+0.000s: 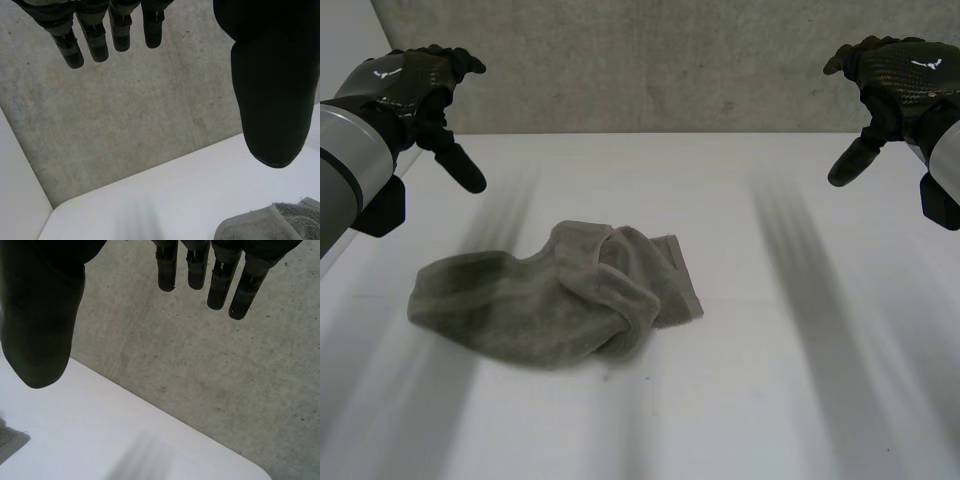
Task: Fold the towel.
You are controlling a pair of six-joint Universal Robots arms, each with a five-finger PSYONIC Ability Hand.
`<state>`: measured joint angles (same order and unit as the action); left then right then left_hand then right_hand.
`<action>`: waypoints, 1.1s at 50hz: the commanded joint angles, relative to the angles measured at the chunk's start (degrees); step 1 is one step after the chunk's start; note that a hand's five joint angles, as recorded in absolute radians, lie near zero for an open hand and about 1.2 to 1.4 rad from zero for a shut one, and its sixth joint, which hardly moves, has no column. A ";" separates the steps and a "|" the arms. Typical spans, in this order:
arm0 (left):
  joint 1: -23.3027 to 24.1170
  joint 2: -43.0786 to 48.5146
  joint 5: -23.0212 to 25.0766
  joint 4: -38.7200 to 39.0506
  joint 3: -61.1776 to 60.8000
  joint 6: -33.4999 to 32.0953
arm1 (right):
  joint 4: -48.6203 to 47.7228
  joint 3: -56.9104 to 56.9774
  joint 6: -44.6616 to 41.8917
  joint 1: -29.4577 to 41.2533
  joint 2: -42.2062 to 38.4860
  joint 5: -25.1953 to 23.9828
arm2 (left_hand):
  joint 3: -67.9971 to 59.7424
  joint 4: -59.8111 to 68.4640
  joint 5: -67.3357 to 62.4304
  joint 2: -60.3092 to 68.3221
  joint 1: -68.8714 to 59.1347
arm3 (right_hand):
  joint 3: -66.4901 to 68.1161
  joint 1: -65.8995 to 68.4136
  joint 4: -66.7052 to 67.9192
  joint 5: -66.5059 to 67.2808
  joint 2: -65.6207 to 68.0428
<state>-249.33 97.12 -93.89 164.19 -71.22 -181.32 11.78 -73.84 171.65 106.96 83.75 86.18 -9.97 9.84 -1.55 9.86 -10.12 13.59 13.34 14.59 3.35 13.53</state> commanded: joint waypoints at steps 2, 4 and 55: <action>-0.45 0.00 1.16 0.34 -1.81 -0.70 | -0.44 0.10 -0.79 -0.08 0.01 -0.48 | -0.42 0.54 1.17 0.52 -0.27 | -3.59 -3.34 -4.59 -3.35 -3.53; -0.54 0.26 2.58 0.43 -1.90 -0.79 | 0.35 0.45 -3.42 0.01 -0.69 -3.98 | -0.59 0.71 1.00 0.69 -0.43 | -3.59 -3.34 -4.59 -3.35 -3.53; 5.17 20.04 12.60 16.69 12.16 -19.25 | -1.91 46.25 2.44 9.69 -37.46 -12.20 | -70.03 70.16 -68.45 70.14 -69.88 | 66.41 66.66 65.41 66.65 66.47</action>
<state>-245.93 121.87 -77.69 177.89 -67.80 -205.91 15.67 -31.71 168.38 121.97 37.25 65.80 -69.14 69.21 -57.58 69.17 -66.82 76.51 76.45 76.44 66.82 76.22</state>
